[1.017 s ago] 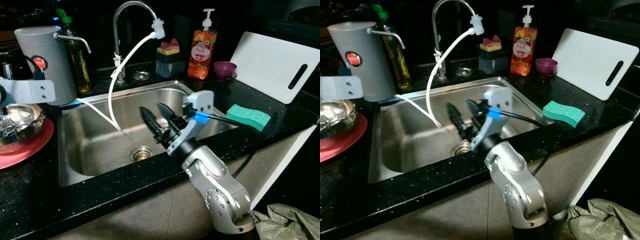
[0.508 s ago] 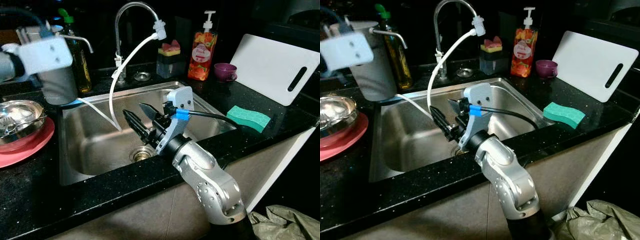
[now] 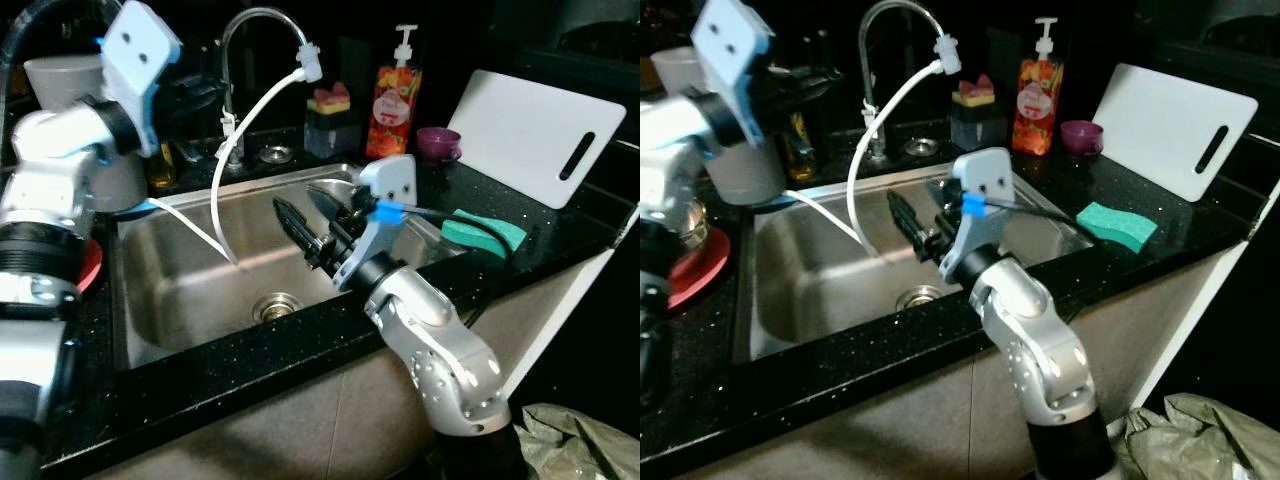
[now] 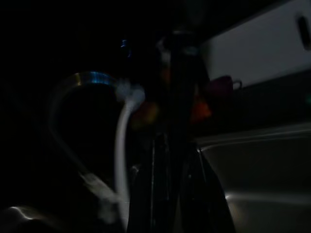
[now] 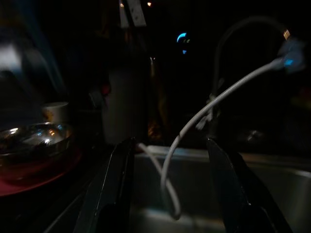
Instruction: Kitchen organization
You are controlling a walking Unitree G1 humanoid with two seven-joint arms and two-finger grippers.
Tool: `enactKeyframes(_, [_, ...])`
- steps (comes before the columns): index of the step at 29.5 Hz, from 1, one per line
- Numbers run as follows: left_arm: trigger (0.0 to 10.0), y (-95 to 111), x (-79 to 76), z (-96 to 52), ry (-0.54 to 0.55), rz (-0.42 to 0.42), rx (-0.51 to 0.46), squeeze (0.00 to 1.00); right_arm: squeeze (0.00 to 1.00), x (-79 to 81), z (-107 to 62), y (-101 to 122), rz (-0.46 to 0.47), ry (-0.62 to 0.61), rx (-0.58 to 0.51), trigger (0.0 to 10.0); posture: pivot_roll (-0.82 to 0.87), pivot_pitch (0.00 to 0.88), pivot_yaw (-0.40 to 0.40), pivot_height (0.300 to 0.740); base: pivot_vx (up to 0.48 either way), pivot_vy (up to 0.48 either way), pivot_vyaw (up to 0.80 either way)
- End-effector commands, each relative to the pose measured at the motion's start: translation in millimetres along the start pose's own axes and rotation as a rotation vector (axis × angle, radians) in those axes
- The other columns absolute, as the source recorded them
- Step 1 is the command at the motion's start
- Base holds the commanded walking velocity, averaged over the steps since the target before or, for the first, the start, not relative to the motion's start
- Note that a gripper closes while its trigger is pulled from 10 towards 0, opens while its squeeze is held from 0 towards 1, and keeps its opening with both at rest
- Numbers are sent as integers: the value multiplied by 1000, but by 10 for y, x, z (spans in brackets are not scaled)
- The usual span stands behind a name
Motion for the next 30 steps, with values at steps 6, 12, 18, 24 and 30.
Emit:
enactKeyframes(6, [10000, -489, -479, 234, -10, -245, 219, 0, 0, -192, -6, 5, -79, -27, 53, 10000, 25, 117, -14, 740, 0, 0, 0])
enactKeyframes(12, [10000, -591, -855, 312, -179, -148, 306, 0, 0, -549, -111, -312, -138, -66, 266, 10000, 13, 137, 5, 740, 0, 0, 0])
enactKeyframes(18, [10000, -707, -1137, 317, -286, -117, 381, 0, 0, -1084, -272, -537, -112, -232, 378, 10000, 13, 146, 15, 740, 0, 0, 0])
enactKeyframes(24, [10000, -884, -1523, 206, -456, -70, 455, 0, 0, -1177, -158, -501, -81, -248, 380, 10000, 1, 147, 25, 740, 0, 0, 0])
enactKeyframes(30, [10000, -1040, -1840, 84, -550, -106, 524, 1000, 0, -1117, 48, -370, -137, -194, 333, 10000, -8, 148, 27, 740, 0, 0, 0])
Point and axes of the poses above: a point about 5 cm out from each wrist's last joint towards the gripper, its own z axis pointing out of the wrist towards the gripper, its own y axis along the axis of the wrist's last joint, x = y × z, the point moved 6 cm from there along z, pointing out of the wrist towards the gripper, and after that the axes turned 15 degrees about z, right-handed, at the moved point
